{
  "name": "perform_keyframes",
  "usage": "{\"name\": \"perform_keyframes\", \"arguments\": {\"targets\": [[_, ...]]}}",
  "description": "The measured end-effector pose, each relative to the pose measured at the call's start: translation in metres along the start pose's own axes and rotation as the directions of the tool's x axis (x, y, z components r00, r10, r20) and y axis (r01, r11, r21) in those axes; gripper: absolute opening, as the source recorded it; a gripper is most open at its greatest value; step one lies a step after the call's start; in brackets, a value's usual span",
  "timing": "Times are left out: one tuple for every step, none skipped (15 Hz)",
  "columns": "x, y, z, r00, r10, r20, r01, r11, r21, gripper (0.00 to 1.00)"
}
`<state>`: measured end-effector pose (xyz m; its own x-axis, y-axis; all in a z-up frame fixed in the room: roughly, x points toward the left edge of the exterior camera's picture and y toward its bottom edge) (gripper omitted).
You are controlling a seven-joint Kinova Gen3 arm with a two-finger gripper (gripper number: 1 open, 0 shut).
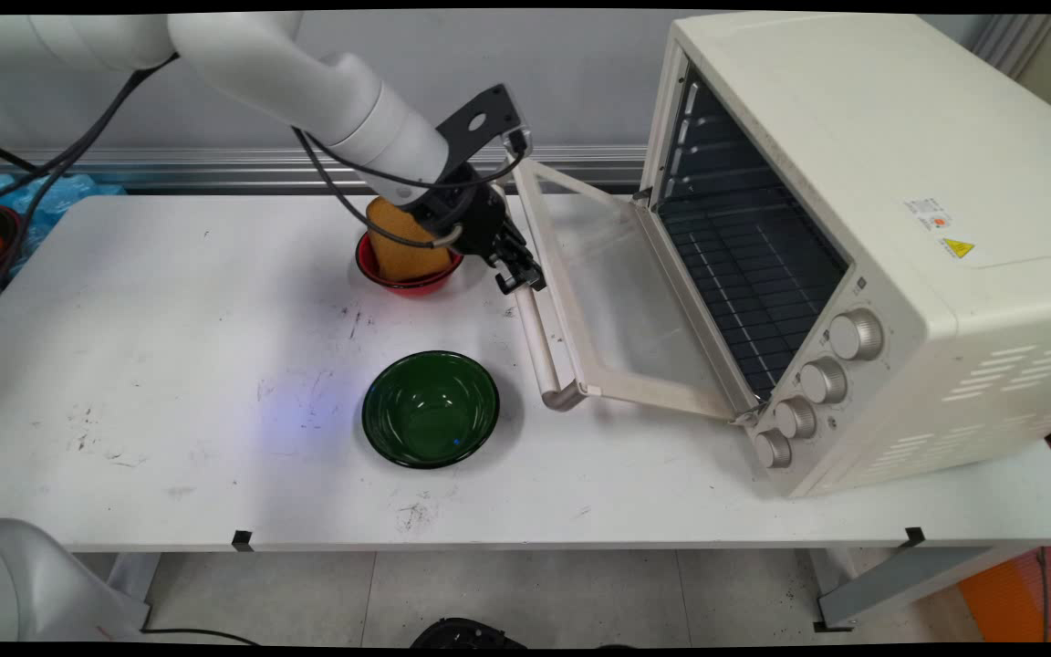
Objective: Open the oven
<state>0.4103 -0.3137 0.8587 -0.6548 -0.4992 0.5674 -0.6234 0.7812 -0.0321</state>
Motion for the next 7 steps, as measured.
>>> {"name": "perform_keyframes", "arguments": {"targets": [[-0.003, 0.000, -0.001, 1.000, -0.003, -0.005, 0.003, 1.000, 0.000, 0.00], [-0.006, -0.001, -0.002, 1.000, -0.006, -0.013, 0.006, 1.000, 0.000, 0.00], [-0.008, -0.001, -0.004, 1.000, -0.008, -0.021, 0.008, 1.000, 0.000, 0.00], [-0.010, -0.002, -0.007, 1.000, -0.010, -0.029, 0.010, 1.000, 0.000, 0.00], [-0.011, -0.002, -0.011, 0.999, -0.010, -0.036, 0.010, 1.000, -0.001, 0.00], [-0.012, -0.002, -0.014, 0.999, -0.010, -0.042, 0.010, 1.000, -0.001, 0.00], [-0.013, -0.002, -0.020, 0.999, -0.010, -0.046, 0.010, 1.000, -0.002, 0.00]]}}
